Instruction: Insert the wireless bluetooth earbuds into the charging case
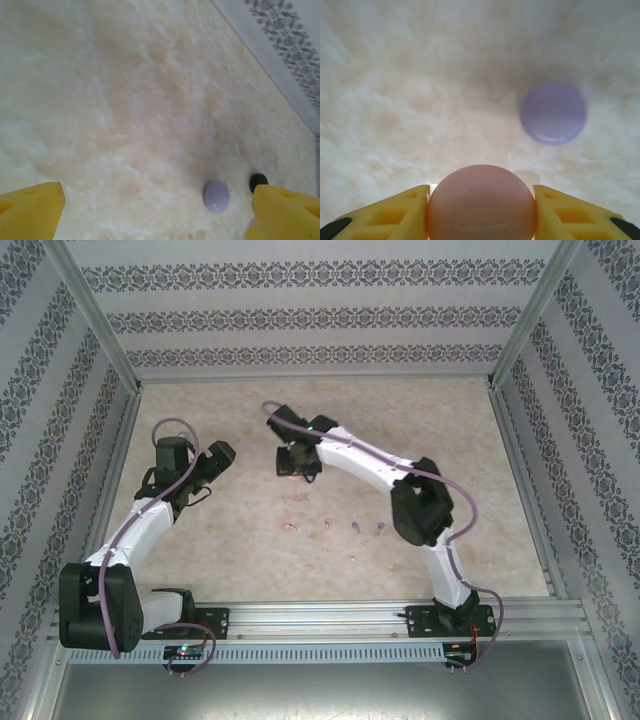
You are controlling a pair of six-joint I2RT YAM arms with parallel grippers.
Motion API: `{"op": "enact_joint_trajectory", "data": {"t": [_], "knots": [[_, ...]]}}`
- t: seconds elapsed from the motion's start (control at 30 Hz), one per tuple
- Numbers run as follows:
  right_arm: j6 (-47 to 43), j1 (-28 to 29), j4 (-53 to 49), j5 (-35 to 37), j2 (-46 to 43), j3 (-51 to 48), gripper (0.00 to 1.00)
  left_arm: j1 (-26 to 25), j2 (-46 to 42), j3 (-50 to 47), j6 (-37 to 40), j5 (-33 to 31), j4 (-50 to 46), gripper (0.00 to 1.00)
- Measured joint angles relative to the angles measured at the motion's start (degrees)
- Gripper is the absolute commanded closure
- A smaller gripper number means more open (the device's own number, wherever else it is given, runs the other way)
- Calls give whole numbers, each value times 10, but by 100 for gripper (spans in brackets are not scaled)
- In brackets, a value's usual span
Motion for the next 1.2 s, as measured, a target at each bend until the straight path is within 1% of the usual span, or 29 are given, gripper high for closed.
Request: {"op": "enact_joint_trajectory", "data": {"t": [0.1,0.17,0.23,0.33,0.43,0.57,0.7,0.83,0.97,1.1,1.2], "knots": [[29,-39,47,-14,-52,-31,58,-1,3,-46,-3,52,95,3],[59,-65,81,-24,-77,-54,58,-9,16,-64,-8,83,165,0],[94,-88,115,-33,-95,-78,58,-23,35,-73,-17,106,236,1],[150,-110,154,-39,-104,-105,57,-50,68,-75,-25,130,325,1],[206,-114,184,-40,-105,-122,57,-82,107,-65,-30,148,389,0],[270,-114,209,-38,-106,-133,57,-116,165,-36,-37,163,449,2],[332,-113,233,-19,-119,-162,57,-128,234,-9,-64,169,528,4],[386,-107,237,9,-130,-183,57,-136,326,25,-113,170,616,10],[415,-105,238,22,-132,-186,57,-156,399,64,-147,174,664,16],[427,-105,239,27,-137,-186,57,-179,421,81,-156,180,683,18],[431,-105,242,27,-139,-186,57,-189,422,89,-154,184,688,23]]}}
